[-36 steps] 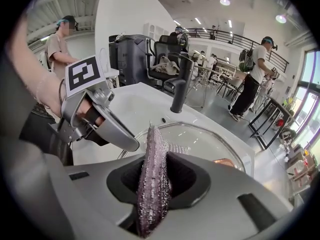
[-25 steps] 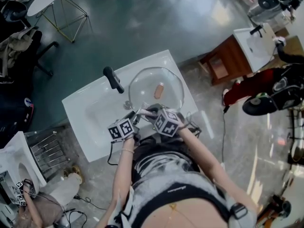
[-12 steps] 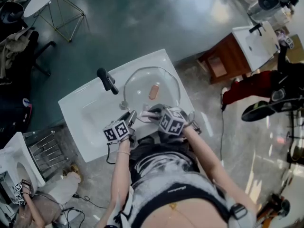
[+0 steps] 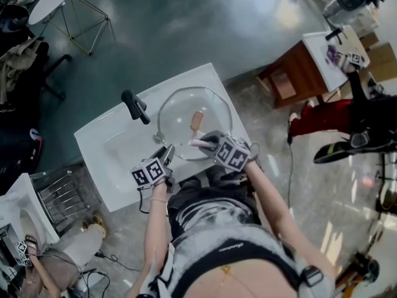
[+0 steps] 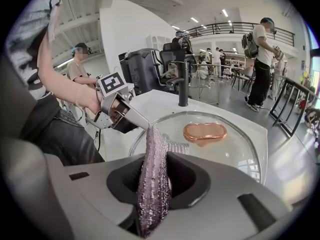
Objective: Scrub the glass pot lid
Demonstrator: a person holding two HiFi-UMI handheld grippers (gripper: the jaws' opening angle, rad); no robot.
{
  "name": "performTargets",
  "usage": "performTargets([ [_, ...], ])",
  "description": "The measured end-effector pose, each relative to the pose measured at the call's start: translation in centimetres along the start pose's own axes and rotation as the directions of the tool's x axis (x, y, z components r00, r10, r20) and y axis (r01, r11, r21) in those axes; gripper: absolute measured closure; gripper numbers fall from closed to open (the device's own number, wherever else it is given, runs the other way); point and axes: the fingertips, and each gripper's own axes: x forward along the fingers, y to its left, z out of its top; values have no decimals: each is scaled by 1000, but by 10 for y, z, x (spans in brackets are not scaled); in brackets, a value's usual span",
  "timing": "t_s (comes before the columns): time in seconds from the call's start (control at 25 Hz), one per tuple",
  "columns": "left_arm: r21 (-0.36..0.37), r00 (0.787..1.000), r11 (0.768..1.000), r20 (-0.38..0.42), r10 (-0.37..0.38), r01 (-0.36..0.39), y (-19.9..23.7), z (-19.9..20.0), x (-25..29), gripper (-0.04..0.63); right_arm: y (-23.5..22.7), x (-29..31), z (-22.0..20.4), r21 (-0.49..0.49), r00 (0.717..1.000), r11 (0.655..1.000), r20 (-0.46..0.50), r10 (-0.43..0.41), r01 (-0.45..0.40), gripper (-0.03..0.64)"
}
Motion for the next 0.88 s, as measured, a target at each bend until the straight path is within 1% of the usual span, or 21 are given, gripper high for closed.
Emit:
performTargets([
  [0.2, -7, 1000, 1000, 4, 9, -9, 0, -1, -1, 454, -20, -11, -11, 47, 999, 998, 7, -39, 38, 523],
  [0.44, -10, 1000, 1000, 7, 20, -20, 0, -1, -2, 454, -40, -18, -21, 74, 997, 994, 3, -80, 80, 525],
  [0.68, -16, 1000, 1000, 14, 27, -26, 1, -1, -1, 454, -70, -25, -29, 121, 990, 983, 10, -138, 136, 525],
  [0.88, -24, 999, 999, 22, 32, -32, -1, -1, -1, 456, -94, -27, -29, 166, 987, 974, 19, -162, 157, 525],
])
